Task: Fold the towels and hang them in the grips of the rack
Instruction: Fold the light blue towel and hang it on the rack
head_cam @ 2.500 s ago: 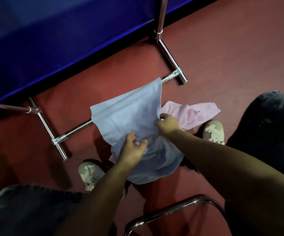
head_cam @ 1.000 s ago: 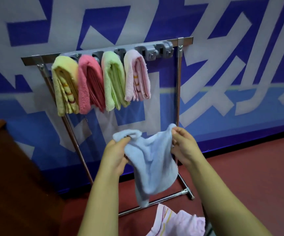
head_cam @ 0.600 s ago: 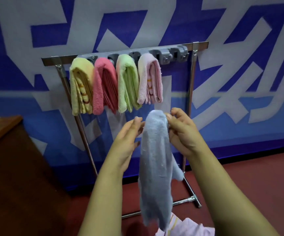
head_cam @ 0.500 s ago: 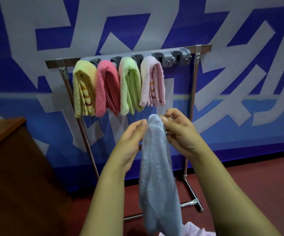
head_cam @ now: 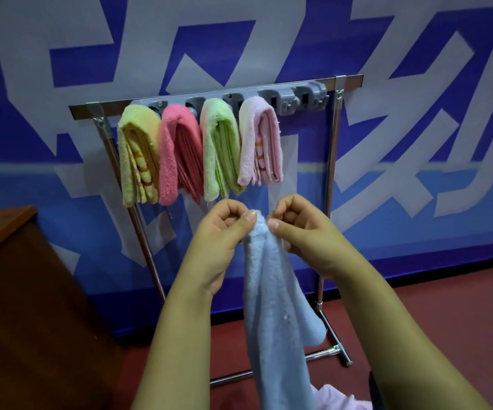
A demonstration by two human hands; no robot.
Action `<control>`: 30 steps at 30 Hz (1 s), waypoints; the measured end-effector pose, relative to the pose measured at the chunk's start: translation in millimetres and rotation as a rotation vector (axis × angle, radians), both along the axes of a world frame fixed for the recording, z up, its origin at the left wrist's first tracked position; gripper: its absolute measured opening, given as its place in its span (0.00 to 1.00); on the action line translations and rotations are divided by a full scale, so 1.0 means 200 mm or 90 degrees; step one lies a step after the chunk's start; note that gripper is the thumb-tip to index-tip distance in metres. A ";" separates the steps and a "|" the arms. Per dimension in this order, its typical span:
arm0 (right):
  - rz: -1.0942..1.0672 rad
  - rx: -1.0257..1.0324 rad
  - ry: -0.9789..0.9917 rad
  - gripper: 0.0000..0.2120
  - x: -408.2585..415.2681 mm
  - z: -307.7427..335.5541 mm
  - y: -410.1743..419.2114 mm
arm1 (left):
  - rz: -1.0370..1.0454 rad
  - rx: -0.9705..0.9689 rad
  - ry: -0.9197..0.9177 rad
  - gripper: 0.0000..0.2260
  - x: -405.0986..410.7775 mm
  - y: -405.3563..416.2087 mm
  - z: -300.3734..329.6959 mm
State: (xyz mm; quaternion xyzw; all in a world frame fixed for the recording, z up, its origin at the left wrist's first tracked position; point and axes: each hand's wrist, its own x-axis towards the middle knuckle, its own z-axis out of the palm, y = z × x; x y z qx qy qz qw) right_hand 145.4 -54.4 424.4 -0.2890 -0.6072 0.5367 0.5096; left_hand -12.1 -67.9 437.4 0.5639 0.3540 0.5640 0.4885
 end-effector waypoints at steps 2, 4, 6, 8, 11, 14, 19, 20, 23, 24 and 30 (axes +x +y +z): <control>-0.003 -0.043 0.034 0.06 0.02 -0.01 0.00 | -0.038 0.018 -0.022 0.06 0.00 -0.01 0.01; 0.016 -0.066 -0.022 0.07 0.03 -0.01 0.00 | -0.073 0.029 -0.029 0.04 0.01 -0.02 0.01; 0.060 -0.090 -0.089 0.13 0.04 -0.02 -0.01 | -0.093 0.021 -0.055 0.03 0.01 -0.02 0.01; 0.107 -0.107 -0.073 0.15 0.03 -0.03 -0.02 | -0.107 0.002 -0.102 0.03 0.01 -0.03 0.00; 0.110 -0.083 -0.003 0.09 0.03 -0.02 -0.02 | -0.095 -0.007 -0.097 0.04 -0.02 -0.02 0.00; 0.046 -0.063 0.013 0.02 0.03 -0.01 0.00 | -0.071 -0.014 -0.080 0.06 -0.03 -0.03 0.00; -0.040 0.058 -0.095 0.03 0.00 0.03 -0.01 | 0.002 -0.025 0.002 0.05 -0.03 -0.02 -0.01; -0.061 0.094 -0.142 0.03 -0.01 0.04 -0.01 | -0.008 -0.028 0.005 0.02 -0.02 -0.02 -0.01; -0.100 0.170 -0.230 0.04 -0.03 0.07 -0.02 | -0.006 -0.028 0.035 0.11 -0.03 -0.02 -0.01; -0.107 0.182 -0.245 0.04 -0.03 0.07 -0.02 | 0.010 -0.020 0.047 0.10 -0.03 -0.02 0.00; -0.113 0.222 -0.319 0.02 -0.05 0.07 -0.01 | 0.076 0.041 0.055 0.06 -0.06 -0.02 0.00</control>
